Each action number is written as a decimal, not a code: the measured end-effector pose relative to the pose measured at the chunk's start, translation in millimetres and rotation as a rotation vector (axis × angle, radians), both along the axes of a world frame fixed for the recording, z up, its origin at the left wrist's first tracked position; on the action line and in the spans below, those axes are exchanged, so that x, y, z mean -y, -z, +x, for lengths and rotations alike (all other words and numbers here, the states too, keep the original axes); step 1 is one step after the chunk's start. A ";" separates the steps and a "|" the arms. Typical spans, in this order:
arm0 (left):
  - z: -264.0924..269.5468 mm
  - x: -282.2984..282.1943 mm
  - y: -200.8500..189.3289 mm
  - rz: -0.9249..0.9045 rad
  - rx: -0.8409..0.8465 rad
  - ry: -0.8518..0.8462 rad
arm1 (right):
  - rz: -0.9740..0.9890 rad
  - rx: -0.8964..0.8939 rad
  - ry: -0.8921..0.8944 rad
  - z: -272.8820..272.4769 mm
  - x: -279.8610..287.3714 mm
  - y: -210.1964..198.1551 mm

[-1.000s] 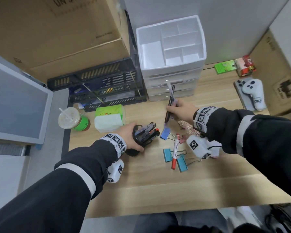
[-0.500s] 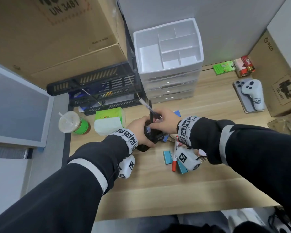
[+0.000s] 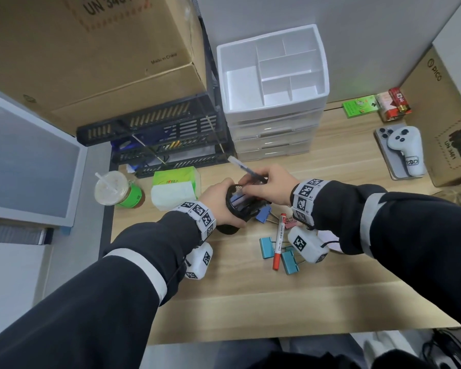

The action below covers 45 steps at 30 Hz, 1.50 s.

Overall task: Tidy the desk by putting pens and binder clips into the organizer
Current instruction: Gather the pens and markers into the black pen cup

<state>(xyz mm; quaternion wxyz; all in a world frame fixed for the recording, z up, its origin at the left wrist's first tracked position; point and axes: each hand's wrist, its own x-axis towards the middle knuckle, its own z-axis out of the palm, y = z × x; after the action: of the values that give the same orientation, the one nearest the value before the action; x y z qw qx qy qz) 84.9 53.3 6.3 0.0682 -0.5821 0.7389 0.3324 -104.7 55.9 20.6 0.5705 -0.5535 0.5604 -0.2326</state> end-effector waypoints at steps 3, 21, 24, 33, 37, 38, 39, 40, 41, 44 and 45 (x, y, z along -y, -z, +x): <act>1.2 1.8 -0.4 0.001 0.012 0.012 | -0.015 0.010 0.061 -3.0 2.1 -1.2; 3.8 -1.8 6.4 0.017 0.062 0.052 | -0.386 -0.452 -0.500 -1.6 -1.7 -11.6; 3.9 -1.8 6.9 0.020 0.053 0.051 | -0.243 -0.330 -0.319 -4.8 -1.9 -9.1; 19.9 -7.9 9.8 0.051 0.038 0.024 | -0.011 -0.593 -0.143 -59.7 4.8 25.1; 24.3 -10.9 11.7 0.085 0.064 0.028 | 0.087 -0.709 -0.265 -59.2 -14.3 50.0; 24.4 -11.5 12.1 0.091 0.065 0.028 | 0.109 -0.712 -0.263 -55.9 -17.3 55.4; 24.6 -12.0 13.3 0.091 0.067 0.032 | 0.138 -0.725 -0.257 -51.6 -20.0 60.2; 24.5 -12.6 14.2 0.088 0.071 0.035 | 0.158 -0.733 -0.255 -47.1 -21.9 65.0; 24.3 -13.4 15.9 0.084 0.068 0.032 | 0.186 -0.742 -0.260 -42.2 -23.1 69.4; 25.1 -17.0 22.7 0.058 0.017 0.005 | 0.230 -0.815 -0.273 -29.8 -24.6 78.9; 25.4 -18.5 23.7 0.044 0.007 -0.001 | 0.234 -0.848 -0.261 -27.2 -25.3 80.4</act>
<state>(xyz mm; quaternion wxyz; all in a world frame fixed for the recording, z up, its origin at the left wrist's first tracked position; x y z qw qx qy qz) 110.2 71.8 -17.3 0.0835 -0.5819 0.7309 0.3469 -131.9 81.2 -59.8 0.3739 -0.5976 0.6926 0.1529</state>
